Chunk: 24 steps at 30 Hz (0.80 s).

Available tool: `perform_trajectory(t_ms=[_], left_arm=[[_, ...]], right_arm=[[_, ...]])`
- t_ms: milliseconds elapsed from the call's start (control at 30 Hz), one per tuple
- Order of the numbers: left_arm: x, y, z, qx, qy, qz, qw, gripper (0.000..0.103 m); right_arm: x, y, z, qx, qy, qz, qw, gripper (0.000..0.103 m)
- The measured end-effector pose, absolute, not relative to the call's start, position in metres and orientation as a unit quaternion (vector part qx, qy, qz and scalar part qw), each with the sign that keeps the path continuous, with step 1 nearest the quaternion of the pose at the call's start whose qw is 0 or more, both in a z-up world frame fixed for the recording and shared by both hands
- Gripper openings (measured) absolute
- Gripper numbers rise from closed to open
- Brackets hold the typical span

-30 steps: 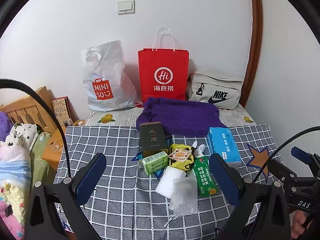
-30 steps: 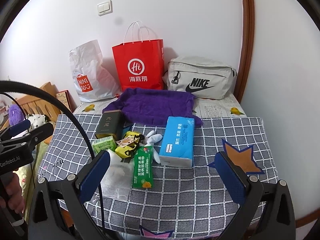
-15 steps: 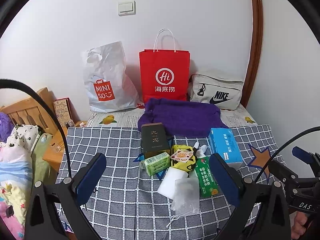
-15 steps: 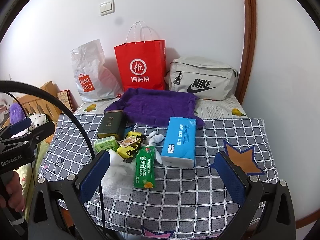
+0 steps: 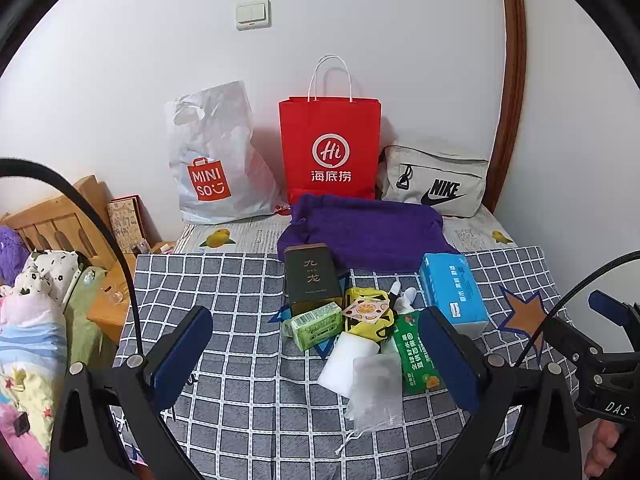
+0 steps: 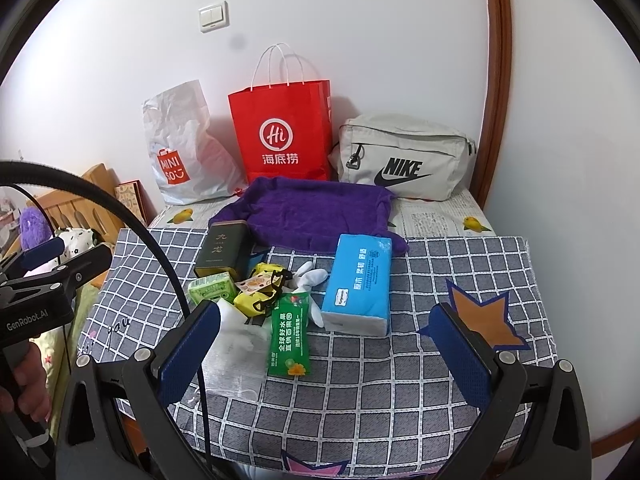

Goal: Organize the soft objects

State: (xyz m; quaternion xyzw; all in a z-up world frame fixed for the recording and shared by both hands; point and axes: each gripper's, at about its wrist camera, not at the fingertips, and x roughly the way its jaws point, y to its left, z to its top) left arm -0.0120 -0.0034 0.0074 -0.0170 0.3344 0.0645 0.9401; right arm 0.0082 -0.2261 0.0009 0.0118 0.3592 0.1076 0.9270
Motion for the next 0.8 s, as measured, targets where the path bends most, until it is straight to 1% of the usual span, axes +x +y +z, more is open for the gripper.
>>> perform_trajectory(t_ms=[800], left_arm=[[-0.0135, -0.0077, 0.0069, -0.013, 0.335, 0.067, 0.940, 0.103]], right_arm=[[0.0066, -0.2291, 0.0020, 0.014, 0.358, 0.106, 0.928, 0.103]])
